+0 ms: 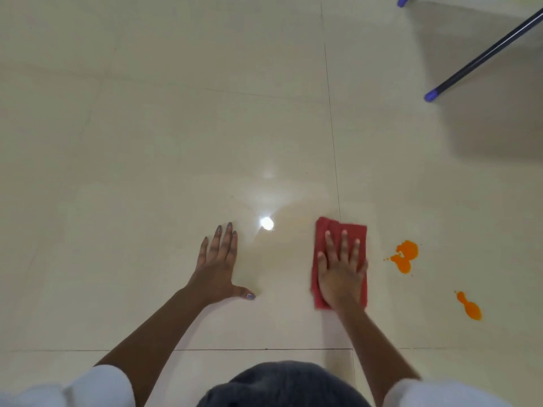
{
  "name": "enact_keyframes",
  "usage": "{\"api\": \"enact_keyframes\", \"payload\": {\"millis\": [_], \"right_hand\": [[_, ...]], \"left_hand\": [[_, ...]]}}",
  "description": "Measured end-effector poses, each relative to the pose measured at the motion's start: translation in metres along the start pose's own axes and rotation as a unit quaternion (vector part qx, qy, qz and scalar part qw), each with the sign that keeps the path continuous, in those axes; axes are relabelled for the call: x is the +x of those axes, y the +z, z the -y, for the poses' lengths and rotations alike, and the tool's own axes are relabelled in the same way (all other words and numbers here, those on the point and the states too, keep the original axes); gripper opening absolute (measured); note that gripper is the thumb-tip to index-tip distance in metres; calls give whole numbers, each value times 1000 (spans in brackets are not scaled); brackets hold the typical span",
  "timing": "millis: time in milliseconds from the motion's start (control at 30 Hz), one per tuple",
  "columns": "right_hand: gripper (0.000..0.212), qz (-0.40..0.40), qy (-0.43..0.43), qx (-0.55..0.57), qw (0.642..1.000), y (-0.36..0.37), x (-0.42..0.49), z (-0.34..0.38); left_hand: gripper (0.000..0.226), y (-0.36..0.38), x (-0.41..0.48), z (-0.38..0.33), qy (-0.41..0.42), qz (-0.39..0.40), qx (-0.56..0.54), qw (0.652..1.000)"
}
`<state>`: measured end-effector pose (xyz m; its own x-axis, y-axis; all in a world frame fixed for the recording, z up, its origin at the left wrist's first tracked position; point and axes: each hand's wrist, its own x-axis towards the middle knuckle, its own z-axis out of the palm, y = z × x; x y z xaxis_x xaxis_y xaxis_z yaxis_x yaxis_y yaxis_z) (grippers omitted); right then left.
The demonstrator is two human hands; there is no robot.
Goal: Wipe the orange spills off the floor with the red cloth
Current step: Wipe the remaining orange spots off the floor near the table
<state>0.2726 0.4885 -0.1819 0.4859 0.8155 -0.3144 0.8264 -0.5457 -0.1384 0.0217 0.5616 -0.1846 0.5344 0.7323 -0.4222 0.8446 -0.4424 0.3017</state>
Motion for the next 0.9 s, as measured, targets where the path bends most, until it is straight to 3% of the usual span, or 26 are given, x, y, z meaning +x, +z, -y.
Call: {"api": "enact_keyframes", "payload": {"millis": [133, 233, 333, 400, 433, 500, 567, 667, 733, 800, 900], "right_hand": [[57, -21, -128, -16, 991, 28, -52, 64], [54, -32, -234, -38, 971, 16, 10, 96], [53, -89, -128, -45, 987, 0, 73, 61], [51, -102, -22, 10, 994, 3, 63, 36], [52, -117, -9, 27, 993, 9, 43, 40], [55, -117, -70, 31, 990, 25, -11, 69], [53, -88, -210, 11, 974, 43, -45, 113], [51, -67, -336, 14, 940, 33, 6, 168], [51, -44, -297, -33, 953, 13, 70, 167], [52, -27, -175, -33, 984, -1, 108, 134], [53, -110, -73, 19, 991, 8, 63, 97]], "left_hand": [[133, 2, -5, 1, -4, 15, -12, 1000], [136, 5, 1, 4, 21, -34, -12, 999], [134, -5, 3, 12, 38, -49, -20, 998], [134, -9, -6, 25, 3, -60, -27, 998], [134, -8, -9, 36, -29, -63, -23, 997], [135, -8, -12, 50, -66, -68, -9, 995], [133, -9, -10, 57, -64, -68, -12, 996], [130, -9, -9, 59, -56, -56, -13, 997], [131, -8, -9, 63, -49, -68, 2, 996], [134, -12, -7, 70, -79, -75, -5, 994], [139, -18, -4, 78, -131, -67, -31, 989]]}}
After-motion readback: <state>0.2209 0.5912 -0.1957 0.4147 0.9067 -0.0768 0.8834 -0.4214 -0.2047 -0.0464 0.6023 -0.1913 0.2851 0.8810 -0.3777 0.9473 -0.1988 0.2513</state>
